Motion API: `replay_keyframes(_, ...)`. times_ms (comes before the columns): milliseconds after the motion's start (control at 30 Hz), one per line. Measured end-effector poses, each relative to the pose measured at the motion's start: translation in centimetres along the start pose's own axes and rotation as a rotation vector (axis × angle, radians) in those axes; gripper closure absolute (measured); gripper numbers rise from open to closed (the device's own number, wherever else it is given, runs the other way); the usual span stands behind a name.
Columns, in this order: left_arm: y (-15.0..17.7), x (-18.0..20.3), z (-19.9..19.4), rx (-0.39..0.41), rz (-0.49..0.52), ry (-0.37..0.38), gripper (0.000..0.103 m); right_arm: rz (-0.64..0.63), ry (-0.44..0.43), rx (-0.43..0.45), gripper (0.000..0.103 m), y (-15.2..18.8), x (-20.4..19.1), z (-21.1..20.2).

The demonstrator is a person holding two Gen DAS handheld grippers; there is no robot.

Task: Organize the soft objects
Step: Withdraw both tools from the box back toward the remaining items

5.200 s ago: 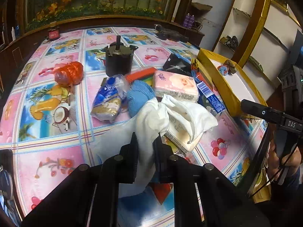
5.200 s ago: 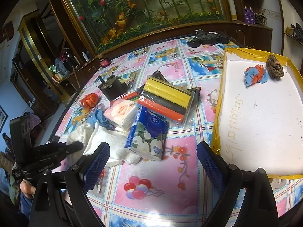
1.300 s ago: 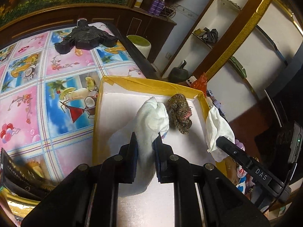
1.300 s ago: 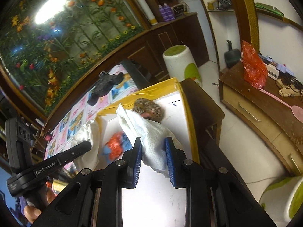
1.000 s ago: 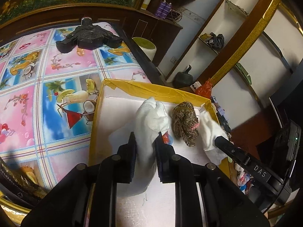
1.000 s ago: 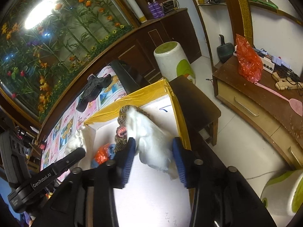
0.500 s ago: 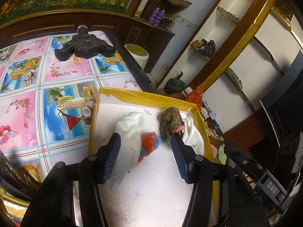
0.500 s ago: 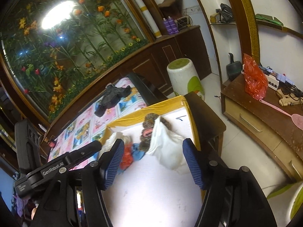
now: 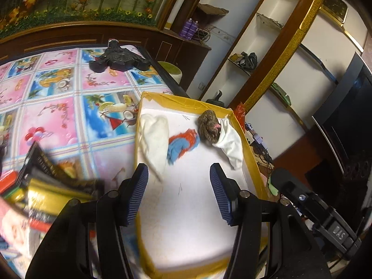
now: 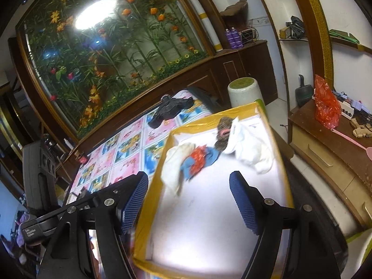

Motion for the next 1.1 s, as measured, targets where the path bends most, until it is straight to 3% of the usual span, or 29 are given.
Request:
replay_keyframes(333,6.1,-5.6,-8.0,0.091,0.061,-0.008,0.049,-0.118,-0.09,-0.062,0.027,4.9,-5.9,1.6)
replay_keyframes(467,8.3,-10.6,-11.0,0.118,0.005,-0.026,0.049,-0.199,-0.127,-0.108,0.027,6.7,-8.3,3.3)
replay_keyframes(633,10.7,-17.7,-14.0,0.164,-0.104,-0.144,0.049,-0.265,-0.176,-0.177,0.027,8.9,-10.8,6.2)
replay_keyframes(833,12.6,-23.7,-14.4,0.163,-0.203,-0.248,0.049,-0.324,-0.221,-0.273,0.027,11.0,-12.9,9.8)
replay_keyframes(1100,13.6,-25.9,-12.7,0.16,-0.239,-0.257,0.049,-0.359,-0.142,-0.29,0.025,10.8,-12.5,12.7)
Point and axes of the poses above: each gripper's, at about its wrist camera, not at the fingertips, and z roughly the way its jaws point, x to its right, y to its underside, the point moved 3 cm from there along z, roughly the way its jaws point, and after that the axes turned 9 degrees about -y, right-handed, at the moved point
